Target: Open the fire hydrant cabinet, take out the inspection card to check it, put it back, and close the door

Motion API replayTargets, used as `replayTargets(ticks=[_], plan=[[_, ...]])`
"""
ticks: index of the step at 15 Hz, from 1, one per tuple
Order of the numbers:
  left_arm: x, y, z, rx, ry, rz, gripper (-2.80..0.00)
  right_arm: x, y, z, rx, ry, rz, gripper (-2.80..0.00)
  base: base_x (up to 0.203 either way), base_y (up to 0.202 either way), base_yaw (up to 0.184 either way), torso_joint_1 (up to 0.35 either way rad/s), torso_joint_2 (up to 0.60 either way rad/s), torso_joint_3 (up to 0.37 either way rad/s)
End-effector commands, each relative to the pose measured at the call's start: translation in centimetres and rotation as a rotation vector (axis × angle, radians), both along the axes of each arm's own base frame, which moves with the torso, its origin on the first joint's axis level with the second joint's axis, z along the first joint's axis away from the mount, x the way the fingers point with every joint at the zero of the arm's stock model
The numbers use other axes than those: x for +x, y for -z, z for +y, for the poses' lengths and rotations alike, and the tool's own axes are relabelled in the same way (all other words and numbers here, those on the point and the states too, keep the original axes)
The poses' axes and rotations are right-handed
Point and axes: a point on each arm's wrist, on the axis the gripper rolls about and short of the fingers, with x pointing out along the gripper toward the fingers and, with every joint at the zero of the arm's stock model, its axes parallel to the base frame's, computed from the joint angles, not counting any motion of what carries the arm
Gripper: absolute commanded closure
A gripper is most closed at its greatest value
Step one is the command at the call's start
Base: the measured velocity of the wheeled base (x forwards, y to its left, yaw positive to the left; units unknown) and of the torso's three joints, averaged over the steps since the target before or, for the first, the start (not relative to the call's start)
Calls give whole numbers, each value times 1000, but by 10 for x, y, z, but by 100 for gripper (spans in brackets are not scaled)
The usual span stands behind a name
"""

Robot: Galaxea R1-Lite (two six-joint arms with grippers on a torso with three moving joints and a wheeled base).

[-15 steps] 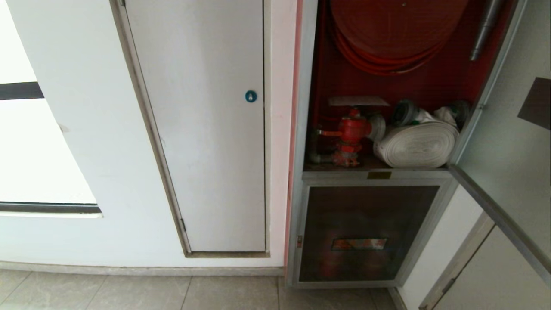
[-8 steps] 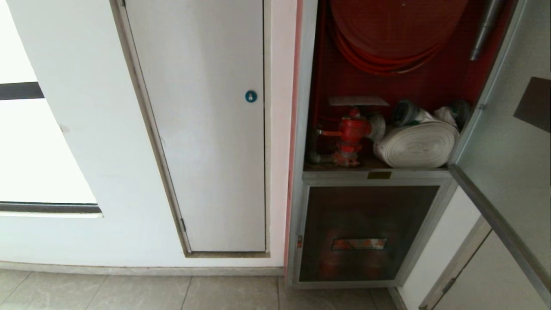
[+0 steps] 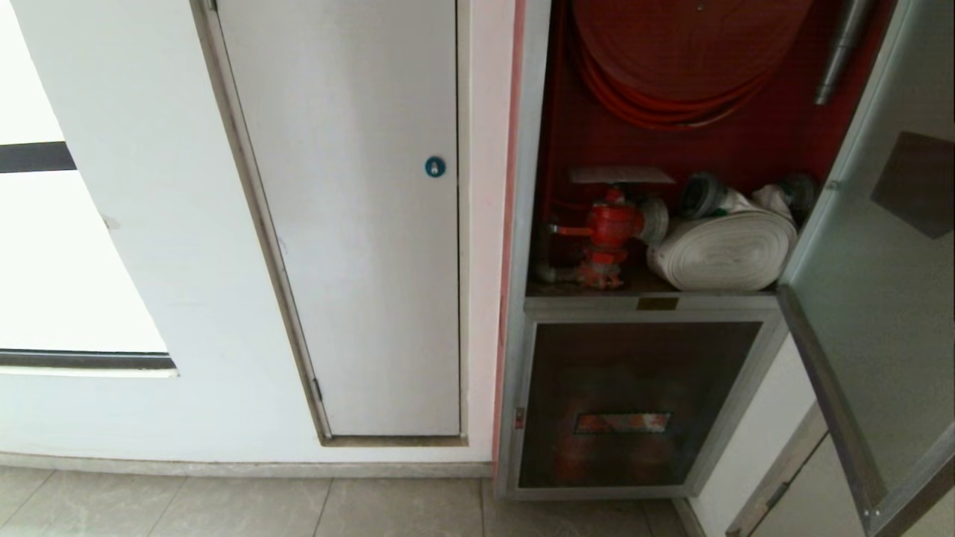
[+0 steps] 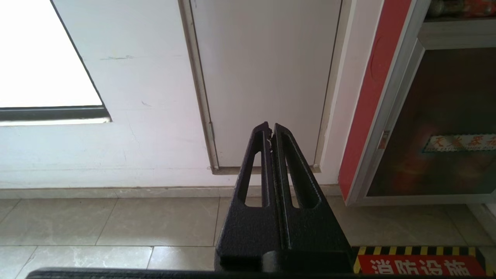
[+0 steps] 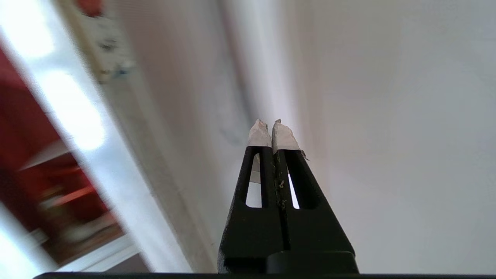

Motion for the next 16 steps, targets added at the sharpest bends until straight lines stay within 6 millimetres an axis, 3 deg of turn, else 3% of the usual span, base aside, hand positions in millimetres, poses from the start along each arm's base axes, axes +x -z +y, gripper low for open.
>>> replayTargets(ticks=[1, 6, 9, 12, 16], plan=[[1, 2, 0, 0, 0, 8, 0, 4, -3, 18, -16, -141, -22, 0, 0, 0, 0, 0, 0, 0], [1, 2, 0, 0, 0, 8, 0, 19, -3, 47, -38, -415, -10, 0, 0, 0, 0, 0, 0, 0], [1, 2, 0, 0, 0, 8, 0, 42, 3, 52, -17, -518, 48, 0, 0, 0, 0, 0, 0, 0], [1, 2, 0, 0, 0, 8, 0, 73, 5, 50, 2, -617, 105, 0, 0, 0, 0, 0, 0, 0], [1, 2, 0, 0, 0, 8, 0, 131, 6, 56, 21, -777, 171, 0, 0, 0, 0, 0, 0, 0]])
